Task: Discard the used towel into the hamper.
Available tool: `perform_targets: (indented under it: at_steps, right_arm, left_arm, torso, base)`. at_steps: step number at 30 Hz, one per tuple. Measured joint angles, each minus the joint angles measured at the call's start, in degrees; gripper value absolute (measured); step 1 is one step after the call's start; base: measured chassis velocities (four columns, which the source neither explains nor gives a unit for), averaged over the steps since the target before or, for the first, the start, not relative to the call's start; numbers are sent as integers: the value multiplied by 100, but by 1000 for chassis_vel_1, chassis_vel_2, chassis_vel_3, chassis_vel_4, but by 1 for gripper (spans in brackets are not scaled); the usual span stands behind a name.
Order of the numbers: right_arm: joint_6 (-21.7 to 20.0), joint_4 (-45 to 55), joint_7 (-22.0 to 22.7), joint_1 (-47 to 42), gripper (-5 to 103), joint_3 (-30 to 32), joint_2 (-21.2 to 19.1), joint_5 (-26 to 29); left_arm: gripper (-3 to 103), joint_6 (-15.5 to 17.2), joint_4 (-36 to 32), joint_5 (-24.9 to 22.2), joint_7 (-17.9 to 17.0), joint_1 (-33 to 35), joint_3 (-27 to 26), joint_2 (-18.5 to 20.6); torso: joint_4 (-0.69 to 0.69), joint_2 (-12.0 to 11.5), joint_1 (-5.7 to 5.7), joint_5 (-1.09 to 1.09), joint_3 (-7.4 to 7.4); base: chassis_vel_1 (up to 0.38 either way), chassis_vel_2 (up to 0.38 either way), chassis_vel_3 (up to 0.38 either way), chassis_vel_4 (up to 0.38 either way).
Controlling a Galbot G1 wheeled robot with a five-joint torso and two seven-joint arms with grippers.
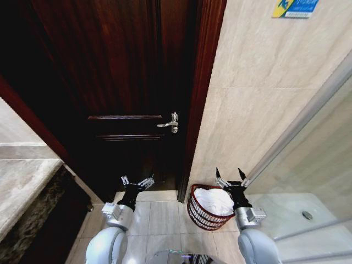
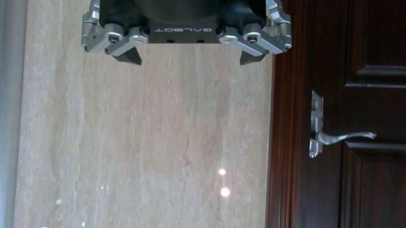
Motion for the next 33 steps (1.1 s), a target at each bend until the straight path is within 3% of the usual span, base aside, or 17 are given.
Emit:
perform_targets:
  at_steps: [13,33]
  right_arm:
    - [35,371,-349,-65,100,-72,51,-52]
    - [40,783,-328,-208,100,-224,119,-343]
  left_arm:
    - [100,0,0,0,0,0,0,0]
    - [100,0,0,0,0,0,0,0]
  torso:
    - [0,0,0,0,0]
    - [0,0,0,0,0]
  base:
    - [0,0,0,0]
    - [0,0,0,0]
